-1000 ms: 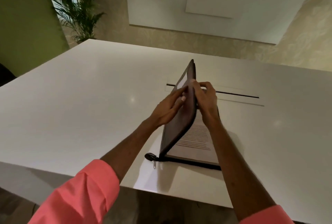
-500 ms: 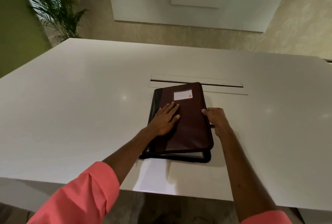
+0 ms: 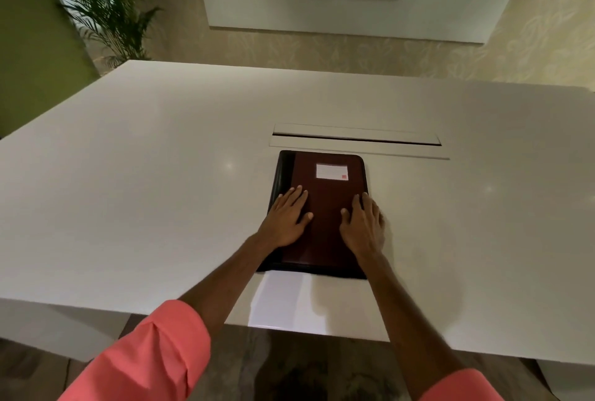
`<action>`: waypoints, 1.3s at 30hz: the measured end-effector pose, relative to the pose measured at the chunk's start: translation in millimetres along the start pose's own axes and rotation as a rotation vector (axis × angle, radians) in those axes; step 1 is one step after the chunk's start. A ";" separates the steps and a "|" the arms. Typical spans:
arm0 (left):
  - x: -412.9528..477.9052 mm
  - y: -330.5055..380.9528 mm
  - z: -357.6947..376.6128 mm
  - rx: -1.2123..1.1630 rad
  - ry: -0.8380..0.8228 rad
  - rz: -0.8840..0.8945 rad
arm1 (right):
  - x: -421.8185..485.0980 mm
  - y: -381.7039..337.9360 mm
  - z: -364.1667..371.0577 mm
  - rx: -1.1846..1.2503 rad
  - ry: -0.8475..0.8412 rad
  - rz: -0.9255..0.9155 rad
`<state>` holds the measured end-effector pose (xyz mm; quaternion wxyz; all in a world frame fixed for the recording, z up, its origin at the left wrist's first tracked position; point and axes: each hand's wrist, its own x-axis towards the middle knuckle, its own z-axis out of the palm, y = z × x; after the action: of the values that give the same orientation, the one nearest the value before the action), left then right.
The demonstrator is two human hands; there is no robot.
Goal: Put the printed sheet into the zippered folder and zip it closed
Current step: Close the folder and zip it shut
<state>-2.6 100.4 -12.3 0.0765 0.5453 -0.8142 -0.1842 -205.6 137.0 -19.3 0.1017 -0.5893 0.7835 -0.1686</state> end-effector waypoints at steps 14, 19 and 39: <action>-74.5 -48.3 -20.0 -0.289 0.191 -0.011 | -65.6 -58.2 36.5 0.052 0.055 -0.189; -112.6 -70.0 -22.9 -0.356 0.169 0.032 | -102.1 -92.6 54.1 0.142 0.045 -0.217; -166.1 -94.3 -18.2 -0.221 0.192 0.090 | -178.2 -123.3 73.6 0.099 0.130 -0.294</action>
<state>149.8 216.7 -19.0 0.2219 0.5114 -0.8016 -0.2161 -18.8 266.4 -46.9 0.0540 -0.6798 0.6844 -0.2579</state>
